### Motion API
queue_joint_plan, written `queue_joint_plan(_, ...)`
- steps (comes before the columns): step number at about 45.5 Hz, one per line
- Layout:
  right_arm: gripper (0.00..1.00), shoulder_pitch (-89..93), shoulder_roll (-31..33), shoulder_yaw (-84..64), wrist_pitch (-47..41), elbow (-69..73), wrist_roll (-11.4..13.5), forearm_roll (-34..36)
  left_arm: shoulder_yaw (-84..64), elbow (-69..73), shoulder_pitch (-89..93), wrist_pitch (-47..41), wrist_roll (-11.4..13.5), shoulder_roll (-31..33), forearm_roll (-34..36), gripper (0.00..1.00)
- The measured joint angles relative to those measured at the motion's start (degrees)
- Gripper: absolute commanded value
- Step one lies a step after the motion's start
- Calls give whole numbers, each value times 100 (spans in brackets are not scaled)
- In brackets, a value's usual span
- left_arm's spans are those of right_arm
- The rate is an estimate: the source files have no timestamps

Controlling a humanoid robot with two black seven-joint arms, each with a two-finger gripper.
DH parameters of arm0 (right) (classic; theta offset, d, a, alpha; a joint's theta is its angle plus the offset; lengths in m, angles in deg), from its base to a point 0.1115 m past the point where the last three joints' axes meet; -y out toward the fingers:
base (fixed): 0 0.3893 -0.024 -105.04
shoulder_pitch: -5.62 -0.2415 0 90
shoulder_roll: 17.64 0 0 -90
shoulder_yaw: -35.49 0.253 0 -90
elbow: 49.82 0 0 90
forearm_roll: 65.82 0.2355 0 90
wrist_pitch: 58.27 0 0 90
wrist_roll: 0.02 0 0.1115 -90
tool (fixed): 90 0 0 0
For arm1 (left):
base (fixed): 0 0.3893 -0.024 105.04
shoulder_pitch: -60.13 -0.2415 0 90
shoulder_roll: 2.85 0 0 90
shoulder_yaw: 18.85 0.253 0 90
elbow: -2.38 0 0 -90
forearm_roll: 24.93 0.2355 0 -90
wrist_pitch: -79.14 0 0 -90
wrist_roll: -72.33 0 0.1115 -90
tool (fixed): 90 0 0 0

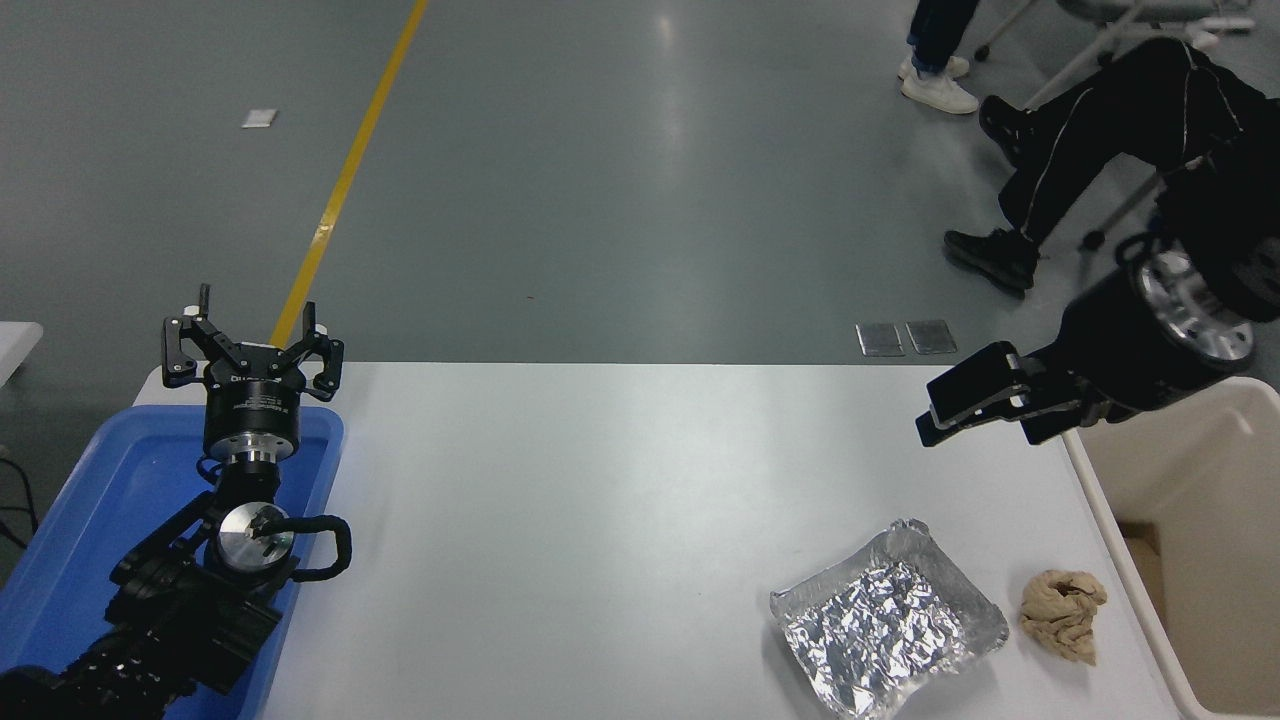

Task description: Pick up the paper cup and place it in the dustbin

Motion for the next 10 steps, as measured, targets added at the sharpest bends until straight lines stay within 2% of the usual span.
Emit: queue_joint_plan(10,100,-769,-71,-361,-259,24,47,575,-1,4,-10,0,0,-1,-2,99)
